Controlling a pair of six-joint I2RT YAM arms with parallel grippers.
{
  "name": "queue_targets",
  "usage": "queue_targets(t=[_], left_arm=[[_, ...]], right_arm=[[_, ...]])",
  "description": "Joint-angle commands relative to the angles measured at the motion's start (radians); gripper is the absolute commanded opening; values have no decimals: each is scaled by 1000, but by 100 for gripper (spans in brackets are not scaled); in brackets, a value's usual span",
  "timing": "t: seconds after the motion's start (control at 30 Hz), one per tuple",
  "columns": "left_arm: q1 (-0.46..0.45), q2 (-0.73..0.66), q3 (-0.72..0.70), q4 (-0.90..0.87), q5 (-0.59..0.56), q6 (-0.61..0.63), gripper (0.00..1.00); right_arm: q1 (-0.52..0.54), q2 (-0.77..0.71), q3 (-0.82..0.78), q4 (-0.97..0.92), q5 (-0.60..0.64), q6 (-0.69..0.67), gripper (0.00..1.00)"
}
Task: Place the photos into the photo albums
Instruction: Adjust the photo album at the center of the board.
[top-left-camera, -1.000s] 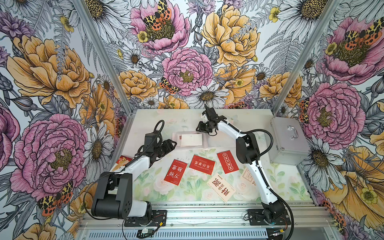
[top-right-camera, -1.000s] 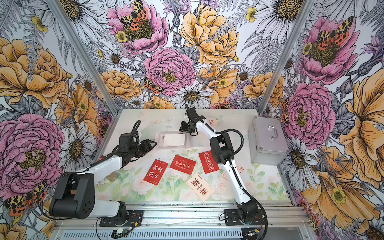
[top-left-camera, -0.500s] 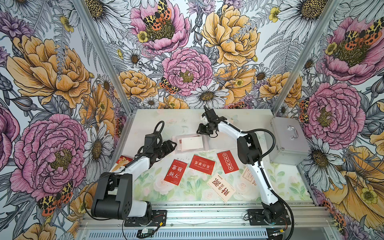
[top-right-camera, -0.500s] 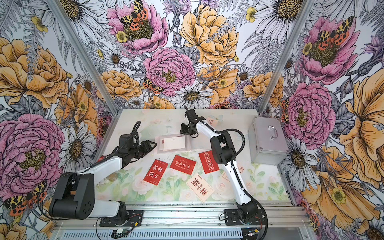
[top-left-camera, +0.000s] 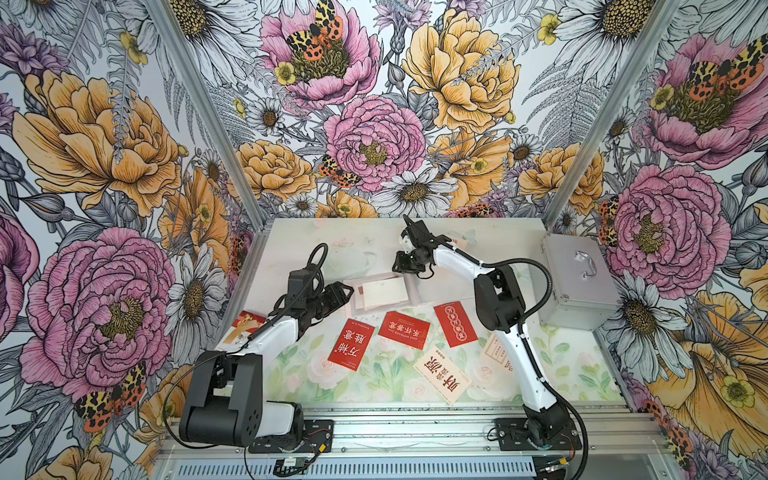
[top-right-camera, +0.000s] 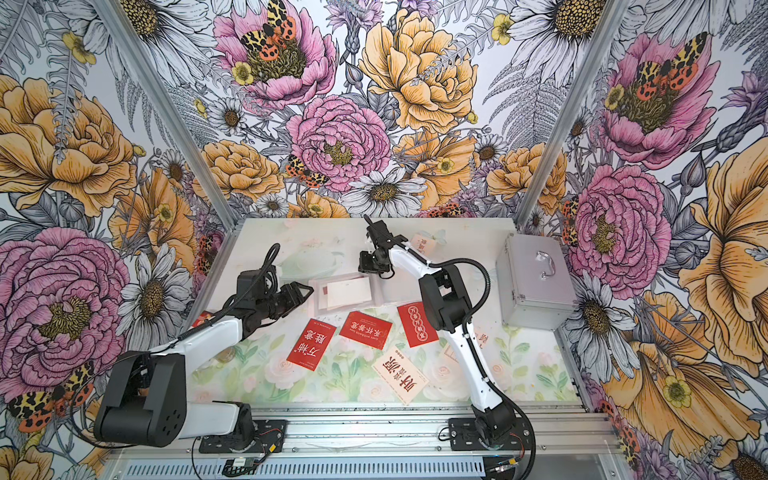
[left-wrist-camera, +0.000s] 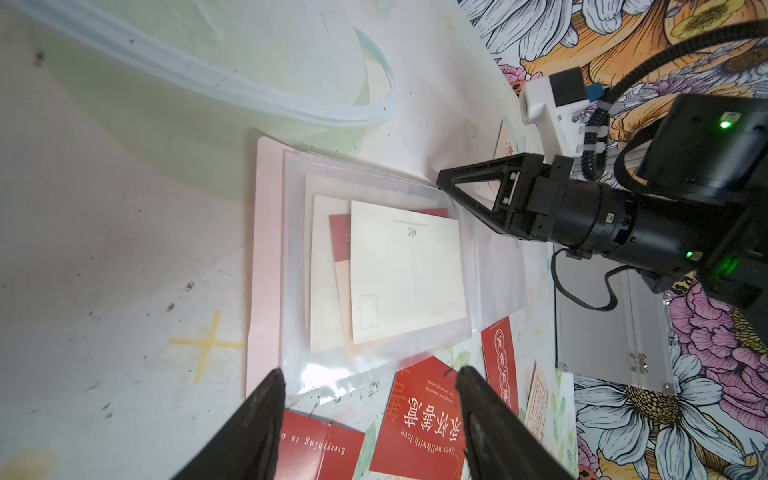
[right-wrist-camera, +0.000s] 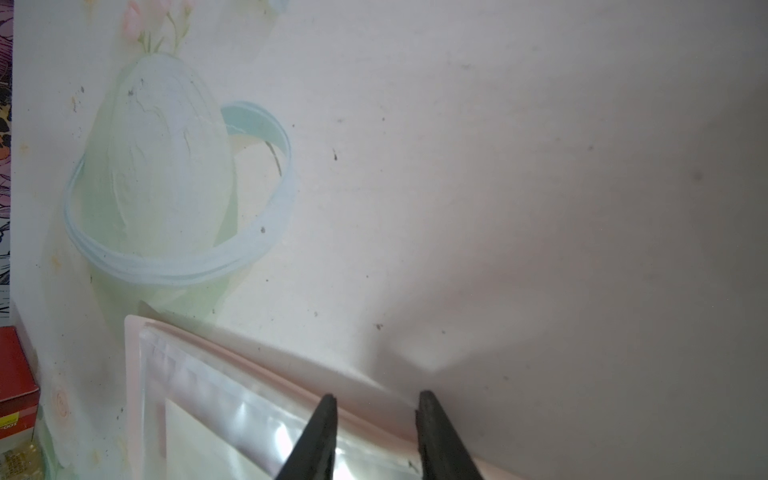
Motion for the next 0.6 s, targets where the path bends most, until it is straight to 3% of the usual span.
queue_targets(t=[0.0, 0.3, 0.57], left_arm=[[8, -13, -6, 17, 25, 19, 67], [-93, 31, -5, -4, 75, 3, 65], [-256, 143, 64, -36, 52, 4, 65]], right_arm=[[-1, -101, 9, -19, 41, -19, 35], [24, -242, -81, -14, 77, -30, 35], [30, -475, -489, 154, 57, 9, 36]])
